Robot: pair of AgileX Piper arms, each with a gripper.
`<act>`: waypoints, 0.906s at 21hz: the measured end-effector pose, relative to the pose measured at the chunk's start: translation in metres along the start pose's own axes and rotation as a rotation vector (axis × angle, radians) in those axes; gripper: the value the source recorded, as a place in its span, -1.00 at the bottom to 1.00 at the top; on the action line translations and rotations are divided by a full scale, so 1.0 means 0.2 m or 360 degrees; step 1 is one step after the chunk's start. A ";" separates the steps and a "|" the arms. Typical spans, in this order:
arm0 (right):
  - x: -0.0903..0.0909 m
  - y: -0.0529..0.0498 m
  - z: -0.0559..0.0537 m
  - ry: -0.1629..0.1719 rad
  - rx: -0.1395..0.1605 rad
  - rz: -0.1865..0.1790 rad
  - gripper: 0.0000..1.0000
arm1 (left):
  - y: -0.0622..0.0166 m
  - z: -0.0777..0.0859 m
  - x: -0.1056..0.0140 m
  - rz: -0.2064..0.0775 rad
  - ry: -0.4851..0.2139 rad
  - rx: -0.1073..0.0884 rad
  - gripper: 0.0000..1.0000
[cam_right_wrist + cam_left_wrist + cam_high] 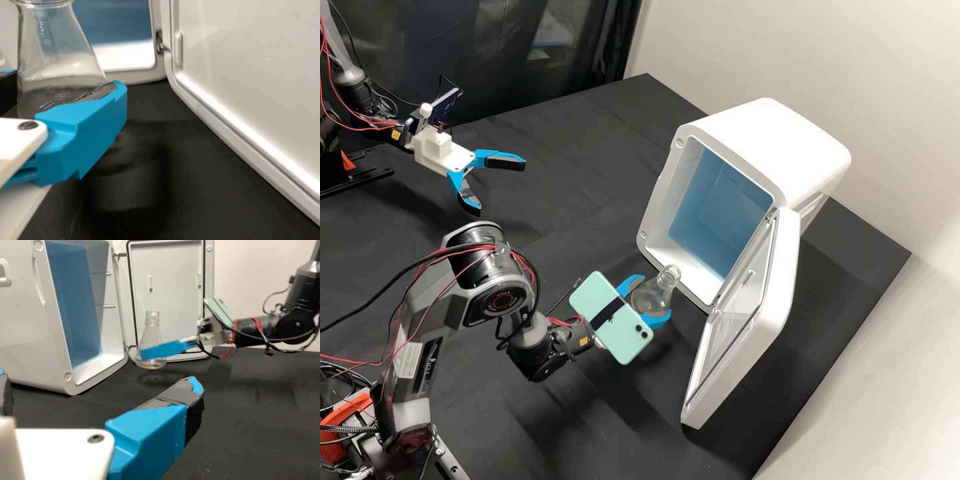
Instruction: Take the flask out of the incubator
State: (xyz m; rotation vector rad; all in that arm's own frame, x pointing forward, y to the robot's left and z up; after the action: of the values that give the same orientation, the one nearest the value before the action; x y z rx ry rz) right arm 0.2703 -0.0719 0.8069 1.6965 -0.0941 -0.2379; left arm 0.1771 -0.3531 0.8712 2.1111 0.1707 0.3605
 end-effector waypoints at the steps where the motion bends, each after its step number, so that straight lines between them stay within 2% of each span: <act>1: -0.02 0.01 0.02 -0.0012 0.0002 -0.0013 -1.00 | 0.001 0.00 0.00 0.0002 0.0000 0.0001 1.00; 6: -0.11 0.00 0.08 -0.0051 0.0011 -0.0086 -1.00 | 0.004 0.00 0.00 0.0005 -0.0001 0.0002 1.00; 10: -0.14 0.01 0.11 -0.0048 0.0003 -0.0112 -1.00 | 0.004 0.00 0.00 0.0005 -0.0001 0.0002 1.00; 14: -0.17 -0.01 0.12 -0.0074 0.0016 -0.0131 -1.00 | 0.003 0.00 0.00 0.0005 -0.0005 0.0003 1.00; 17: -0.17 -0.05 0.11 -0.0060 0.0009 -0.0174 -1.00 | 0.003 0.00 0.00 0.0005 -0.0005 0.0003 1.00; 19: -0.17 -0.09 0.10 -0.0037 -0.0019 -0.0212 -1.00 | 0.003 0.00 0.00 0.0005 -0.0005 0.0003 1.00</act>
State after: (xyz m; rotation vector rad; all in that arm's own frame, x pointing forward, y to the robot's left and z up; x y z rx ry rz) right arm 0.2325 -0.0817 0.7906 1.6906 0.0035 -0.3571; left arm 0.1772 -0.3540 0.8713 2.1136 0.1662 0.3590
